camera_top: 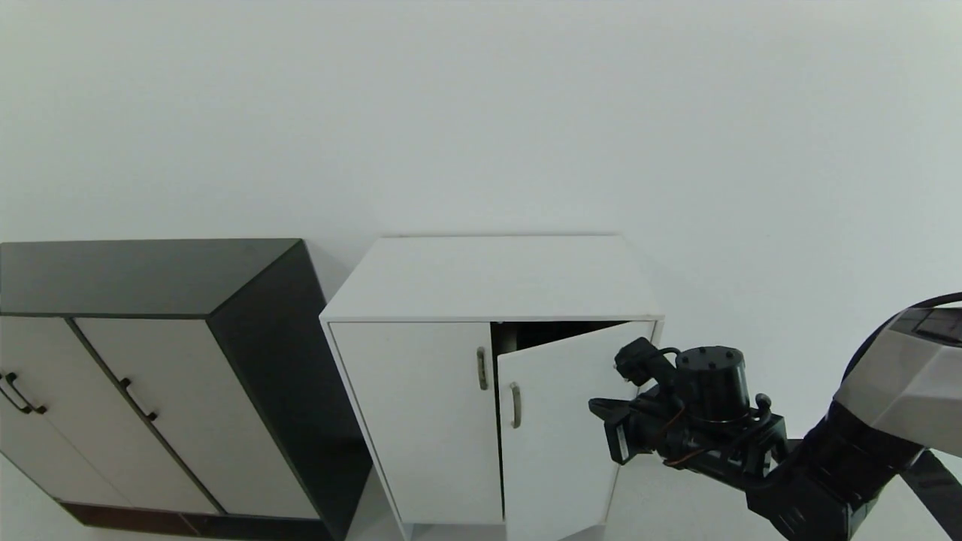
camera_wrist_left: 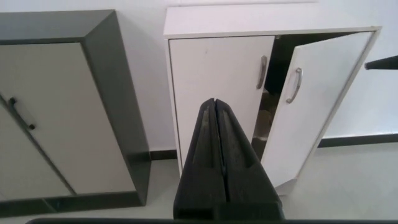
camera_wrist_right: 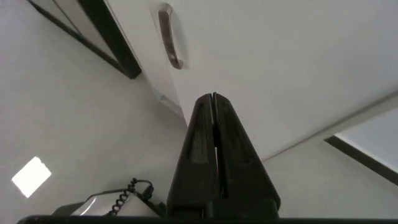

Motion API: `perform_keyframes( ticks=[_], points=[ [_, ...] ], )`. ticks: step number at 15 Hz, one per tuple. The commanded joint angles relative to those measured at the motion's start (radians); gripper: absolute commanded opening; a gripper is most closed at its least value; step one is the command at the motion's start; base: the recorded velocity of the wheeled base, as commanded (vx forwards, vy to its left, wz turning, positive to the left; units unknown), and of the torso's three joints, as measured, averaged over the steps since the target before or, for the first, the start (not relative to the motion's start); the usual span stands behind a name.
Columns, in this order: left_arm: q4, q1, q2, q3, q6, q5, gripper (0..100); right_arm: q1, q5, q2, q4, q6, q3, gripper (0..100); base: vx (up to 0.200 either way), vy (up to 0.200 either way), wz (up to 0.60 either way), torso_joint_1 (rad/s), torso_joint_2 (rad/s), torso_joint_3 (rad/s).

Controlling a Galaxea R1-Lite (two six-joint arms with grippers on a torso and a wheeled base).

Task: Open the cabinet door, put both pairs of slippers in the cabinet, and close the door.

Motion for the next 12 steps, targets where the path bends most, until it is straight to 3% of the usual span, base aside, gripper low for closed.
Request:
perform_keyframes(
  ticks=[1,12],
  points=[
    [0.000,0.000,0.002,0.000,0.000,0.001,0,0.000,0.001,0.019,-0.002,0.000,0.000,0,0.200,0.000,0.00,0.002,0.00,0.002],
    [0.001,0.000,0.000,0.000,0.000,0.000,0,0.000,-0.002,0.101,-0.003,0.007,-0.141,0,0.000,0.000,0.00,0.000,0.00,0.000]
  ],
)
